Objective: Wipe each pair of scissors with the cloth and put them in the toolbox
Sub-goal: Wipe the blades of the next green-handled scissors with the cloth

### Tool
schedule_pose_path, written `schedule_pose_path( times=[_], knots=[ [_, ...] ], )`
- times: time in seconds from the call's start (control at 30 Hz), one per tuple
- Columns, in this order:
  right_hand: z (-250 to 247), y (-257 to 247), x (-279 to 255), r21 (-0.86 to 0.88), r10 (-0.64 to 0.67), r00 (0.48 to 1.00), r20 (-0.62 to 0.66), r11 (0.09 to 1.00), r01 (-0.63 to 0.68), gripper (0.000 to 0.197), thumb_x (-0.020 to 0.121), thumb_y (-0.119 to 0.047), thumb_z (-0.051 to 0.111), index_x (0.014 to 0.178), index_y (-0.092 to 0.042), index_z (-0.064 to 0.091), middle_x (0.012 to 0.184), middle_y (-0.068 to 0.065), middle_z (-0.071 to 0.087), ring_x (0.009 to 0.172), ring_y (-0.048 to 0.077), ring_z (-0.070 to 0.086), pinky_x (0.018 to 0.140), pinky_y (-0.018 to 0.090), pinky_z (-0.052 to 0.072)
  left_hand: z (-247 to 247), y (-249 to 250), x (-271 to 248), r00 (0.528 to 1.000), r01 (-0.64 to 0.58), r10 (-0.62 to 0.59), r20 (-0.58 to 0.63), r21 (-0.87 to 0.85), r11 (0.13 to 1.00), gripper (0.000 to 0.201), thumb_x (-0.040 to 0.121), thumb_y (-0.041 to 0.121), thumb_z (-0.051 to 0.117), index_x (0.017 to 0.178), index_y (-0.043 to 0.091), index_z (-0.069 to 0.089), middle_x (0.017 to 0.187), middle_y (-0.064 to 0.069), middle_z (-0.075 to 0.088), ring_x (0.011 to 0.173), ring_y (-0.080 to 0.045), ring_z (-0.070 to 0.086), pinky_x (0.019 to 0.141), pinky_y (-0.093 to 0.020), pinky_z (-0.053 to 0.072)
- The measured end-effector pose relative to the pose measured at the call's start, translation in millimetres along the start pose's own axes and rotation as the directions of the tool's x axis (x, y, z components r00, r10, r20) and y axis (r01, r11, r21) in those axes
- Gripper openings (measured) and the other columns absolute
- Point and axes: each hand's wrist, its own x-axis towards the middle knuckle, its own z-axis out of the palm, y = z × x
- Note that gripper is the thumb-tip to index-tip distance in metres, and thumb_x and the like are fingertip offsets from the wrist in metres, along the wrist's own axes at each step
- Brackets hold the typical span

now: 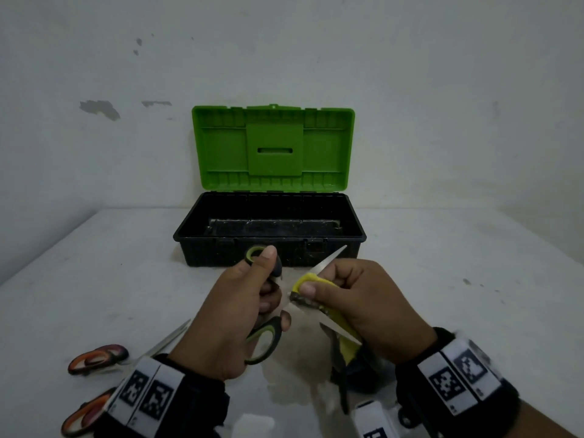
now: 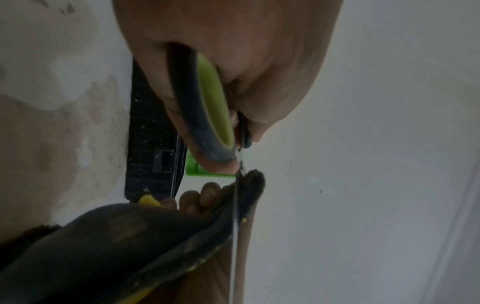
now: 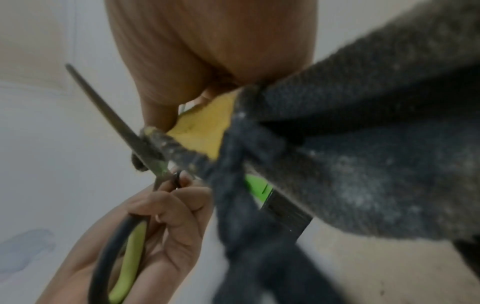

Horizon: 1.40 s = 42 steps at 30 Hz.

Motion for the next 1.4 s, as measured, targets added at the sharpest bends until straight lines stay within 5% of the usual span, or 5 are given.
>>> schedule_pose_path(
  times=[0.17,0.47,0.6,1.2,1.4],
  knots=[
    [-3,7,4,0.065,-0.004,0.983,-0.184,0.998,0.016,0.027,0.068,-0.039,0.080,0.057,-0.018,0.066,0.053,0.003,0.062,0.049,0.017,0.057,0.052,0.029,0.047,0,1,0,1.000,0.014,-0.014,0.000,-0.024,1.000,0.031,0.099,0.034,0.050,0.080,0.009,0.051,0.063,-0.001,0.022,0.044,-0.012,0.023,0.039,-0.027,0.042],
    [-4,10,4,0.106,0.025,0.972,-0.233,0.994,0.000,0.032,0.067,-0.043,0.080,0.060,-0.016,0.065,0.055,0.007,0.062,0.049,0.020,0.055,0.054,0.033,0.048,-2,2,0,1.000,0.003,-0.003,-0.014,0.017,1.000,0.035,0.099,0.035,0.052,0.073,0.011,0.051,0.061,-0.001,0.023,0.044,-0.012,0.024,0.039,-0.027,0.041],
    [8,7,-3,0.083,0.009,0.991,-0.132,0.997,0.002,0.027,0.073,-0.033,0.080,0.065,-0.010,0.068,0.061,0.013,0.069,0.053,0.019,0.062,0.053,0.030,0.051,-4,2,1,1.000,-0.004,0.004,0.006,0.046,0.999,0.039,0.099,0.035,0.051,0.066,0.014,0.052,0.061,-0.001,0.022,0.044,-0.012,0.024,0.040,-0.028,0.041],
    [11,16,-5,0.070,0.026,0.985,-0.173,0.997,-0.014,0.033,0.073,-0.039,0.080,0.068,-0.009,0.069,0.067,0.018,0.069,0.059,0.023,0.062,0.058,0.036,0.052,-7,2,1,1.000,-0.004,0.002,0.017,0.073,0.997,0.032,0.098,0.034,0.053,0.077,0.011,0.053,0.062,-0.001,0.022,0.045,-0.012,0.023,0.040,-0.027,0.039],
    [-3,15,-1,0.016,0.025,0.984,-0.175,1.000,-0.023,0.034,0.065,-0.044,0.080,0.062,-0.013,0.068,0.054,0.003,0.064,0.049,0.017,0.058,0.052,0.028,0.049,-8,3,-2,0.999,-0.016,0.012,0.038,0.122,0.992,0.029,0.099,0.034,0.052,0.084,0.009,0.052,0.076,-0.010,0.014,0.047,-0.012,0.022,0.041,-0.027,0.040]
  ],
)
